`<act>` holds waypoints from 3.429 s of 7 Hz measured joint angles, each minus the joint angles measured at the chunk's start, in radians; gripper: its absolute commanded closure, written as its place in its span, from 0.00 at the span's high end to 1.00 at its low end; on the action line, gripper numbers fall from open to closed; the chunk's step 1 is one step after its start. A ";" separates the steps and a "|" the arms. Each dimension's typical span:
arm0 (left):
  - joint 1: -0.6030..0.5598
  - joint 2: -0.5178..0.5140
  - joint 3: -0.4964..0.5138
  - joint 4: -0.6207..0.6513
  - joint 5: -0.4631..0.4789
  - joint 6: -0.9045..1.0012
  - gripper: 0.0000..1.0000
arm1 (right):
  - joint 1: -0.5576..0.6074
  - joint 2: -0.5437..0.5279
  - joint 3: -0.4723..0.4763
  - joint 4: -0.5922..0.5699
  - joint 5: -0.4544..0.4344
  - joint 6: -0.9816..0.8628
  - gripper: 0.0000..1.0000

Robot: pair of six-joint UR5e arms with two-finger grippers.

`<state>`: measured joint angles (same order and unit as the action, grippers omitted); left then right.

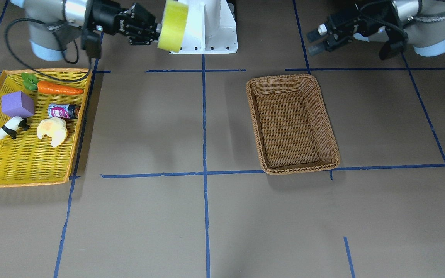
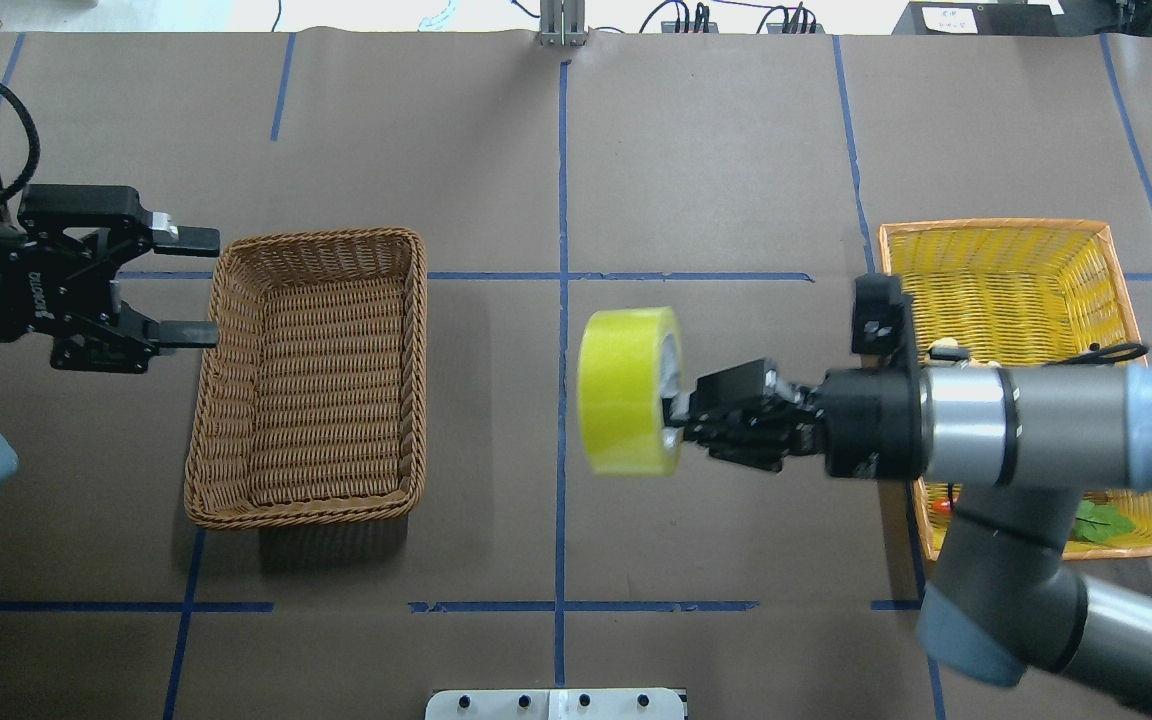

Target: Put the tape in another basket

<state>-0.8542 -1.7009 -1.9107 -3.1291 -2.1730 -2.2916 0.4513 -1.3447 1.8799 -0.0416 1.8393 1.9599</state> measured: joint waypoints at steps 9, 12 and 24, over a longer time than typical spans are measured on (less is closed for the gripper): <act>0.315 -0.168 -0.025 -0.084 0.225 -0.187 1.00 | -0.164 0.060 0.004 0.035 -0.105 -0.007 0.02; 0.363 -0.202 -0.010 -0.082 0.275 -0.182 1.00 | -0.185 0.075 0.001 0.034 -0.109 -0.007 0.02; 0.431 -0.245 -0.006 -0.040 0.318 -0.180 0.31 | -0.201 0.087 -0.004 0.032 -0.129 -0.009 0.65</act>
<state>-0.4234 -1.9459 -1.9162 -3.1692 -1.8551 -2.4712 0.2505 -1.2576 1.8759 -0.0092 1.7099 1.9513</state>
